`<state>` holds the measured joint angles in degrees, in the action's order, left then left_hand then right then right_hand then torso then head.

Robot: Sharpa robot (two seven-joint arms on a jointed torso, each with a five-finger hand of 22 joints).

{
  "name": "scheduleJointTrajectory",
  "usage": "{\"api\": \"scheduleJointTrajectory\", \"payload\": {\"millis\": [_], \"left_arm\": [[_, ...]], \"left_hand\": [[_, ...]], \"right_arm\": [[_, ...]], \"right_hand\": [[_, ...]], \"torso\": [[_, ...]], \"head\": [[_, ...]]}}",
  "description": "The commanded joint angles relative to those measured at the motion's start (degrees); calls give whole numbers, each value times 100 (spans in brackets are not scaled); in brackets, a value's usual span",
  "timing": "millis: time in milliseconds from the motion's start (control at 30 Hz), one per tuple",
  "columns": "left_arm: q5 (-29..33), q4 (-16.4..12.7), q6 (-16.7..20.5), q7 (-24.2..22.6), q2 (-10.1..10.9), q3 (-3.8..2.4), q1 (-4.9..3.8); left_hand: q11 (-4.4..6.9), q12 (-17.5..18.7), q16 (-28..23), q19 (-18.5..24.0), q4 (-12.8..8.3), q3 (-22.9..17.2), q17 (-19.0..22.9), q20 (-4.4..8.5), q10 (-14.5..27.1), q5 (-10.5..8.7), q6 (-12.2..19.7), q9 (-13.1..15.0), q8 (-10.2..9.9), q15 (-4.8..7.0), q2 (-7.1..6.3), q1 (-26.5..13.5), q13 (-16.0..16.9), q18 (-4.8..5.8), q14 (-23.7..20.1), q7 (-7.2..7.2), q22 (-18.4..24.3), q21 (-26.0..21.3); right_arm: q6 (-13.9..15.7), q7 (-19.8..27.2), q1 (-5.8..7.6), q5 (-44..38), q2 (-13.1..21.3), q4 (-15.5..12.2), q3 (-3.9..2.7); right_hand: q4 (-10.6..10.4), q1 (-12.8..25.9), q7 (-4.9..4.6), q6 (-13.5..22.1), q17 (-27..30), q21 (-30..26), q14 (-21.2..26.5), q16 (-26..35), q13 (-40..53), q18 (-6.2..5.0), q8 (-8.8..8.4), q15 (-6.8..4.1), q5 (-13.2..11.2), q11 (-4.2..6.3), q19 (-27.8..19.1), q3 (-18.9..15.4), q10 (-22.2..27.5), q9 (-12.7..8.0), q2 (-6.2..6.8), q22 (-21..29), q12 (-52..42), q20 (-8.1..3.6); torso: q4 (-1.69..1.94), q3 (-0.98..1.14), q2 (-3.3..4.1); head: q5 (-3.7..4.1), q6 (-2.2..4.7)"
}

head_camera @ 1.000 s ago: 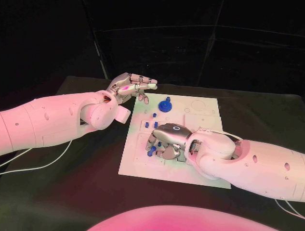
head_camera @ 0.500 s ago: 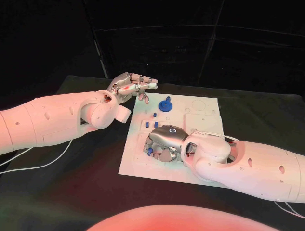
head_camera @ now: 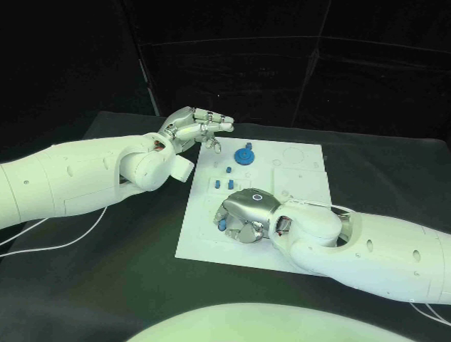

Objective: Assemble the parts on the task board

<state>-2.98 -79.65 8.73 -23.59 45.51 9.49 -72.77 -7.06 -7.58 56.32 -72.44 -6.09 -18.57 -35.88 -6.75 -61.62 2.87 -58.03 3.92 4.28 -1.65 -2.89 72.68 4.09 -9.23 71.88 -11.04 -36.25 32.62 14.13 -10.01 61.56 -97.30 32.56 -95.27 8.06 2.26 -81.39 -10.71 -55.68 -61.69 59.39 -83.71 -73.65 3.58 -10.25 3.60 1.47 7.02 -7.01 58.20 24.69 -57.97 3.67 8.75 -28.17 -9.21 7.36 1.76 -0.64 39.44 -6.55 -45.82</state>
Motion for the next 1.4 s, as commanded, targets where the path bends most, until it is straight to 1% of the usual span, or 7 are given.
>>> {"api": "scheduleJointTrajectory", "payload": {"millis": [33, 467, 700, 867, 1100, 1233, 1400], "left_arm": [[19, 4, -79, -18, -9, -4, -9], [19, 42, -92, -8, -14, -4, -8], [19, 64, -100, -1, -18, -3, -7], [19, 63, -120, -4, -10, -3, -7], [20, 43, -116, -6, 32, -2, -8], [20, 21, -121, -12, 44, -2, -8], [20, -19, -196, -35, 71, -2, -8]], "left_hand": [[14, -24, 20, -18, 8, 30, 4, -27, 28, -17, 37, -1, 1, 2, 64, -8, 9, -113, -47, 5, 5, -31], [13, -26, 21, -19, 10, 41, 7, -27, 33, -17, 40, -1, 1, 2, 59, -10, 8, -113, -50, 5, 7, -35], [13, -26, 21, -19, 10, 41, 7, -27, 33, -17, 40, -1, 1, 2, 59, -10, 8, -113, -50, 5, 7, -35], [13, -28, 15, -19, 11, 50, 19, -28, 37, -17, 43, -2, 1, 1, 54, -12, 8, -113, -55, 5, 9, -37], [13, -29, 17, -19, 12, 52, 19, -28, 37, -17, 43, -1, 1, 1, 54, -12, 8, -113, -56, 6, 10, -38], [13, -29, 17, -19, 12, 52, 19, -28, 37, -17, 43, -1, 1, 1, 54, -12, 8, -113, -56, 6, 10, -38], [15, -34, 11, -18, 12, 62, 32, -28, 37, -17, 42, -1, 3, 1, 49, -13, 9, -113, -62, 9, 13, -42]], "right_arm": [[357, 75, 16, -7, 11, -16, -6], [1589, 902, 16, 572, 543, -509, -16], [1396, 917, 109, 1421, 1129, -894, -213], [1253, 747, 298, 1934, 1743, -1110, -293], [1243, 268, 383, 2690, 2626, -1243, -317], [1302, 65, 386, 2789, 2894, -1262, -315], [1308, -394, 340, 2241, 3199, -1356, -301]], "right_hand": [[-11, 87, 27, 140, 253, -95, 78, 166, 17, -37, 13, 39, 48, -13, -84, -161, 282, 11, 30, 54, 25, 20], [-79, -72, 20, 437, 367, -343, 179, 159, 203, -39, 107, 59, 354, -18, -21, -1083, 944, 40, -72, 243, -831, 45], [-194, -11, 31, 400, 338, -393, 145, 119, 231, -39, 146, 42, 412, 4, 29, -1337, 919, 49, -120, 289, -1143, 39], [-331, 83, 48, 113, -348, -352, -110, -301, 402, -53, 305, -40, 437, 124, 191, -1410, -11, 96, -260, 292, -1744, -13], [-830, 548, 382, -253, -1363, 122, -380, -928, 1939, 76, 881, -350, 664, 494, 858, -1955, -672, 261, -192, -419, -4084, -329], [-1133, 696, 419, -169, -1573, 139, -406, -1053, 4149, 115, 1203, -385, 919, 522, 955, -2315, -962, 409, -285, -484, -5809, -329], [-1327, 788, 410, -45, -1852, 227, -452, -1194, 4797, 126, 1354, -370, 1280, 507, 1068, -2578, -1087, 496, -307, -658, -6224, -343]], "torso": [[3, -2, -3], [-6, -3, -12], [5, -4, -9], [5, -15, -13], [-26, -20, -14], [-51, -15, -18], [-61, -13, -18]], "head": [[2, 1], [48, 50], [152, 117], [496, 199], [961, 274], [1189, 267], [1345, 264]]}}
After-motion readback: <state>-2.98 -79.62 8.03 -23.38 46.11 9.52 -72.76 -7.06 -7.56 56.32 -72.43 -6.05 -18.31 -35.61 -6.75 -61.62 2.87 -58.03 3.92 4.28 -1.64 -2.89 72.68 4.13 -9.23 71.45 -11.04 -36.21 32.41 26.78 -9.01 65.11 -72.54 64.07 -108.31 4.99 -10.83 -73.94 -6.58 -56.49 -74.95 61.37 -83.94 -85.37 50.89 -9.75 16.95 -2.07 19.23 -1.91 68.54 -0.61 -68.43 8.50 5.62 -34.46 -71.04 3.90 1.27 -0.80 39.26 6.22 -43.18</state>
